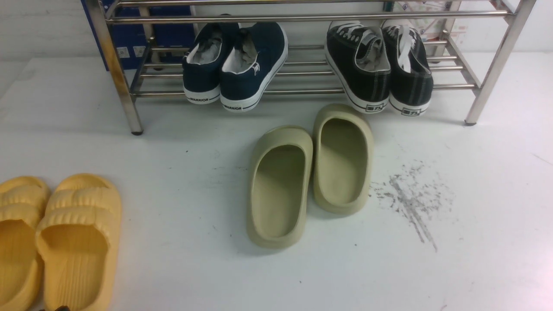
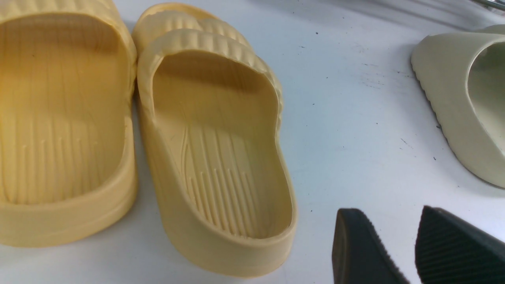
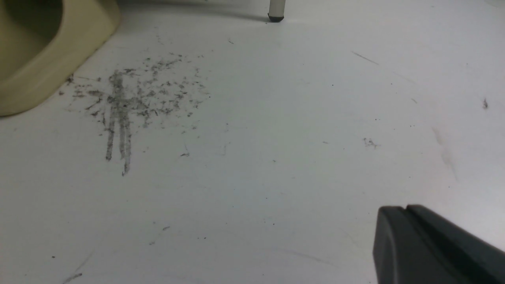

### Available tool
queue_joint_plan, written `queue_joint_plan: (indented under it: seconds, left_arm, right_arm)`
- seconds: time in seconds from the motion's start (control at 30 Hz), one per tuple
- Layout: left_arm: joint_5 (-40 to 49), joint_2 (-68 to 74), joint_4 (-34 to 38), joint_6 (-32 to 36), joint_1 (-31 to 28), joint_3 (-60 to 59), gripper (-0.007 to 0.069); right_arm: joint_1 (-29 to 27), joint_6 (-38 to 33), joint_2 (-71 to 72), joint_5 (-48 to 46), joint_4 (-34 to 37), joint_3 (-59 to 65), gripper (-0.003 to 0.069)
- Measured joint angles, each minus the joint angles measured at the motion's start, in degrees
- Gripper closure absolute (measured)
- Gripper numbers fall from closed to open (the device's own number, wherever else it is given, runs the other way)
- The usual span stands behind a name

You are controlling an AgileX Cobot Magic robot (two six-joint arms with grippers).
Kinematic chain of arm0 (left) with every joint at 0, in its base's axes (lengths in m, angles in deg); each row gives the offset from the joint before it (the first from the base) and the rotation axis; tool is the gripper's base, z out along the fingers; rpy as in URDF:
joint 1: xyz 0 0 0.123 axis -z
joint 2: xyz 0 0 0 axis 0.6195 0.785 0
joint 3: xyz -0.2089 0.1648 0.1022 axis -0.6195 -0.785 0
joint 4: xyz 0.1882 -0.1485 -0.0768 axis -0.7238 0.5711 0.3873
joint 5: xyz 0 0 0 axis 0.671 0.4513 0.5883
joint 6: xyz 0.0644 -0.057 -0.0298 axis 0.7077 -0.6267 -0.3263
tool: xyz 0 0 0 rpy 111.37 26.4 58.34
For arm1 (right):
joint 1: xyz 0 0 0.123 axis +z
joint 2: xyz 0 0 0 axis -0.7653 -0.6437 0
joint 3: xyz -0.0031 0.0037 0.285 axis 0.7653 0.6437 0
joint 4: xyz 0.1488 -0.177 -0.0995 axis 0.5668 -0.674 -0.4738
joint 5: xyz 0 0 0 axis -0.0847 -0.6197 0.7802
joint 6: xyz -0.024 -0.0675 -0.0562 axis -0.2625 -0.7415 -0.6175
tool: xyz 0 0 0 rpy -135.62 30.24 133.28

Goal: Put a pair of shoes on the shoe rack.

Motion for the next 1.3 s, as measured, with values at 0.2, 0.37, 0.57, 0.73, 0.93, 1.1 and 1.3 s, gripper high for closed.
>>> queue_joint_plan:
  seconds: [0.2,0.37,0.57,0.73,0.93,1.1,1.3]
  left_arm:
    - [0.0,0.0,0.0,0.0,0.0,0.0,0.0386]
    - [0.0,0.0,0.0,0.0,0.0,0.0,0.0386]
    - [0.0,0.0,0.0,0.0,0.0,0.0,0.0386]
    - [0.0,0.0,0.0,0.0,0.0,0.0,0.0386]
    - [0.0,0.0,0.0,0.0,0.0,0.0,0.0386]
    - [0.0,0.0,0.0,0.0,0.0,0.0,0.0386]
    - [0.0,0.0,0.0,0.0,0.0,0.0,0.0386]
  right_arm:
    - [0.0,0.0,0.0,0.0,0.0,0.0,0.0599]
    - [0.0,0.0,0.0,0.05,0.0,0.0,0.0589]
    - [0.0,0.0,0.0,0.05,0.0,0.0,0.0582]
    - [0.0,0.0,0.0,0.05,0.0,0.0,0.0576]
    - [0.0,0.0,0.0,0.05,0.0,0.0,0.0569]
    - [0.0,0.0,0.0,0.05,0.0,0.0,0.0563]
    - [0.0,0.0,0.0,0.05,0.0,0.0,0.0555]
